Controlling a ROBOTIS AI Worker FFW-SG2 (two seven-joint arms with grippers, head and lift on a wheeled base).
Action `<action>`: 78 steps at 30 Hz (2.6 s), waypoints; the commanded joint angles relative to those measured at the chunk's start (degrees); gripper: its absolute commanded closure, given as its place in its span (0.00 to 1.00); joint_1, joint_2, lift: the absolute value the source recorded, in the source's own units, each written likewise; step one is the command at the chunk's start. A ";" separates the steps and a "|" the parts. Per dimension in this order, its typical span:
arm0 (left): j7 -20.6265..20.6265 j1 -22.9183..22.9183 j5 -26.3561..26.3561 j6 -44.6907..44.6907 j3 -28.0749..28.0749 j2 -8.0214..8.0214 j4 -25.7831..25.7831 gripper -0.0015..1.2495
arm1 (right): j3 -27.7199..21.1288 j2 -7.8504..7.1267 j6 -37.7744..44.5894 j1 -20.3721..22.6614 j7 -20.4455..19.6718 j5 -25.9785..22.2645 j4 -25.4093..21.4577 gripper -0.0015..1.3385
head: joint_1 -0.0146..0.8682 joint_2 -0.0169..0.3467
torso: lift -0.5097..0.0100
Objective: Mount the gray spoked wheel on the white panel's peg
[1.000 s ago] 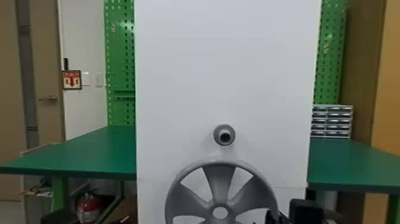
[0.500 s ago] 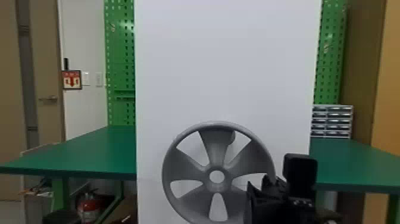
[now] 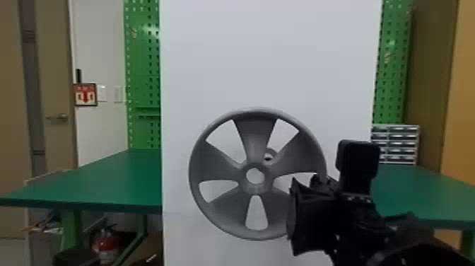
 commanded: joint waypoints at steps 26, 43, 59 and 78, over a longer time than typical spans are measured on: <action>0.00 -0.33 -0.39 0.24 -0.48 0.03 0.00 0.37 | -2.85 -0.53 4.92 -1.96 -0.80 -2.31 -4.51 0.87 | 0.16 0.03 | 0.20; 0.00 -0.42 -0.48 0.24 -0.57 0.03 0.00 0.37 | -2.85 -0.62 4.83 -1.87 -0.80 -1.96 -4.16 0.87 | 0.16 0.03 | 0.20; 0.00 -0.68 -0.48 0.24 -0.66 0.12 0.00 0.37 | -3.38 -0.79 2.55 -2.75 -0.80 -3.28 -0.20 0.87 | 0.16 0.03 | 0.20; 0.00 -1.03 -0.48 0.24 -0.75 0.30 0.00 0.37 | -3.64 -1.67 0.35 -5.48 -0.71 -3.63 5.69 0.87 | 0.16 0.03 | 0.20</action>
